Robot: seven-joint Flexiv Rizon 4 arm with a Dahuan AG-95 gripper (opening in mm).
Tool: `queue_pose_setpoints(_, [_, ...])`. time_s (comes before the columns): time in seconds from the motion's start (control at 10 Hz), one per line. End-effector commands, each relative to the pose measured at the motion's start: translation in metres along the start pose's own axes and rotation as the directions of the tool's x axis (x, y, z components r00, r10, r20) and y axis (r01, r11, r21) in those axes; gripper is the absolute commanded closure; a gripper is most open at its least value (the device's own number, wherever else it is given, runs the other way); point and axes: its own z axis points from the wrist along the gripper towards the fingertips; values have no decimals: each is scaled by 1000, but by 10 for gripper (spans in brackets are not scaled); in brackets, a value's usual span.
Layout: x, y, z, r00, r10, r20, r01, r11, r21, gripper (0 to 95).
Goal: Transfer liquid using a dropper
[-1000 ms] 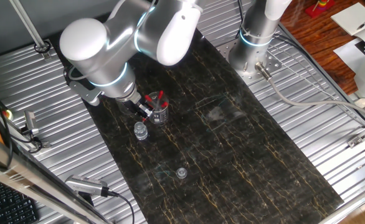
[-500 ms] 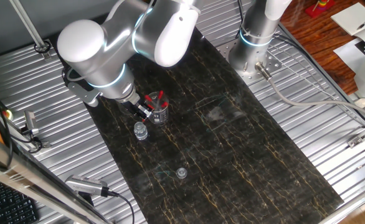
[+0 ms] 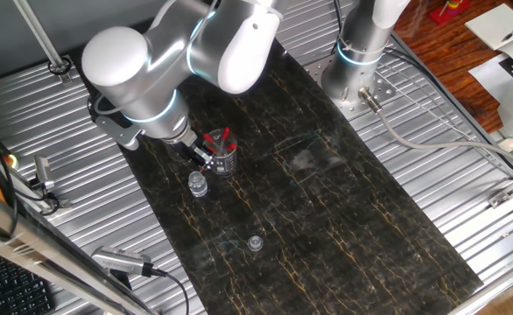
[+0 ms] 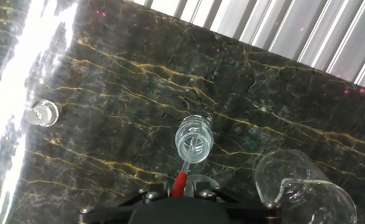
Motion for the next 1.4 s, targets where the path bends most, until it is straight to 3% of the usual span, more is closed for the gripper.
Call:
queue_pose_setpoints(0.1, [0,0,-1,1000,-2,1,2,1000,0,570])
queue_pose_setpoints(0.9, [-3,1,14,1000,9,10,-9,1000,9,570])
queue_pose_setpoints(1.0, [-4,1,15,1000,10,11,-10,1000,11,760])
queue_pose_setpoints(1.4, [-4,0,16,1000,7,19,-8,1000,16,760])
